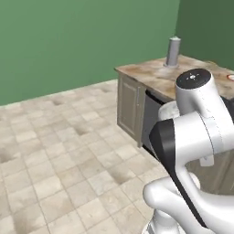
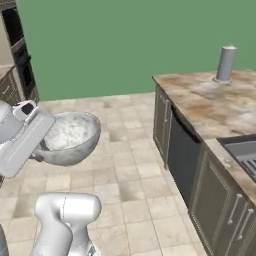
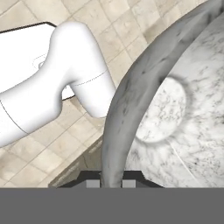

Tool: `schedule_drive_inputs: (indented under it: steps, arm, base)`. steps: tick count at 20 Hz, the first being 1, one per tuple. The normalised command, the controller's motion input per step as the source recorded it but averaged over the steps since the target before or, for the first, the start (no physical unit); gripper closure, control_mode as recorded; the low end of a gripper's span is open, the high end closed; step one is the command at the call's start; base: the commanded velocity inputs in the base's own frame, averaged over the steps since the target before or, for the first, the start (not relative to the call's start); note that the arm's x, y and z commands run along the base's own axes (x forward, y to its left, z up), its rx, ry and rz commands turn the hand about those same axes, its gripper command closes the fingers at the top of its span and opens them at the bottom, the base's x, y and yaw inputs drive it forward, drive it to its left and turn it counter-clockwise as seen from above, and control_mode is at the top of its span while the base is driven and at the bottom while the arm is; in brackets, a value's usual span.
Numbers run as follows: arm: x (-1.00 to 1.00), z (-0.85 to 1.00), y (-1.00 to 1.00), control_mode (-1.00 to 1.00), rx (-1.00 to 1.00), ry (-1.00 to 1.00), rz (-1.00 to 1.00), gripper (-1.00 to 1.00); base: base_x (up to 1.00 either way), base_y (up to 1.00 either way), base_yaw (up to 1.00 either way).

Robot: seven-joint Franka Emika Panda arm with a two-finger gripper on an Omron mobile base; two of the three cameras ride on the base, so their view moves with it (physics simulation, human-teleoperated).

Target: Move the bowls from the cabinet to the plates on the dining table.

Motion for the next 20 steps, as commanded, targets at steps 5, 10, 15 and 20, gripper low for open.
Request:
schedule_drive_inputs:
  steps: [5,10,15,20]
  arm:
    - [0.00,0.00,0.00,1.00,0.00,0.00,0.00,1.00]
    - [0.00,0.00,0.00,1.00,0.00,0.00,0.00,1.00]
    - [0.00,0.00,0.00,1.00,0.00,0.00,0.00,1.00]
    - [0.00,0.00,0.00,1.00,0.00,0.00,0.00,1.00]
  base:
    - [-0.06,0.00,-0.61]
    - [-0.01,0.00,-0.61]
    - [-0.02,0.00,-0.59]
    - [-0.03,0.00,-0.55]
